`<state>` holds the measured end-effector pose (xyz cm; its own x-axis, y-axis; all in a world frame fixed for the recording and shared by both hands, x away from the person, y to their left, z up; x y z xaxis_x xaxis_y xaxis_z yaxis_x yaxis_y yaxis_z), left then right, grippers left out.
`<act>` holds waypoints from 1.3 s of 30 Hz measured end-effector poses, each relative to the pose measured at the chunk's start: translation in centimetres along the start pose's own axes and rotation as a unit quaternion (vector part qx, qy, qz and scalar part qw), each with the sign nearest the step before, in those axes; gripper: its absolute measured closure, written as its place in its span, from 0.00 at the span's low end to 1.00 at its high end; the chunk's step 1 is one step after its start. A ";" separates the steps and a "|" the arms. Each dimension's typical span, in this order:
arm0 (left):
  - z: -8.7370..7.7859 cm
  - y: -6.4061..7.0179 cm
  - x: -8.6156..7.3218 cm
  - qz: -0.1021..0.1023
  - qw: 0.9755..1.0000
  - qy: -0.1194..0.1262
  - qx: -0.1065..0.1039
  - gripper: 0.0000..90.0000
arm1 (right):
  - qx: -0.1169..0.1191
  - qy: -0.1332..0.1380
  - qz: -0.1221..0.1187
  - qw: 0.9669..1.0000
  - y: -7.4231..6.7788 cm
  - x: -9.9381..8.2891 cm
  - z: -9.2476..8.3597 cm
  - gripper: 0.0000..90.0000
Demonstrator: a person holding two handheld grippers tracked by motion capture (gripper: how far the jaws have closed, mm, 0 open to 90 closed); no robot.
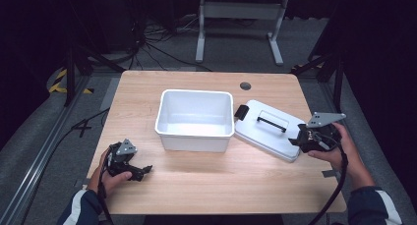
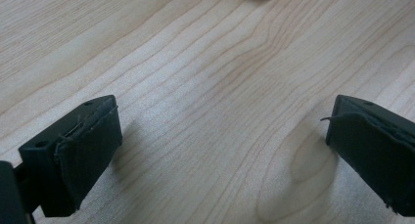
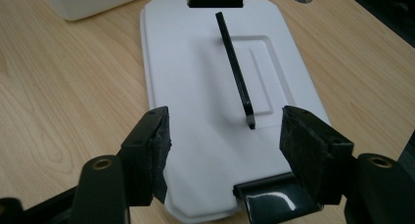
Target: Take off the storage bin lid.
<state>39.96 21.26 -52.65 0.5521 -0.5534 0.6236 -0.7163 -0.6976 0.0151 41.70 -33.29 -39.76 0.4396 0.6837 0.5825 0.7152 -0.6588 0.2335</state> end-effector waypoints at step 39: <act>-0.1 0.1 -0.1 -0.002 1.000 -0.003 -0.001 0.01 | 0.034 0.027 0.061 0.997 -3.6 -10.5 3.4 0.40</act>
<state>39.87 21.28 -52.65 0.5578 -0.5524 0.6194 -0.7148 -0.6990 0.0202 36.37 -37.01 -49.37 0.4979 0.5805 0.6443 0.6940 -0.7122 0.1053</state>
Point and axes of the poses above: each handheld gripper's, and its own axes: z roughly forward along the jaws, x roughly out of its top, y roughly to its right, the point moved 6 cm from there along z, roughly forward along the jaws, and after that the axes turned 5 degrees about -y, right-handed, at the moved point
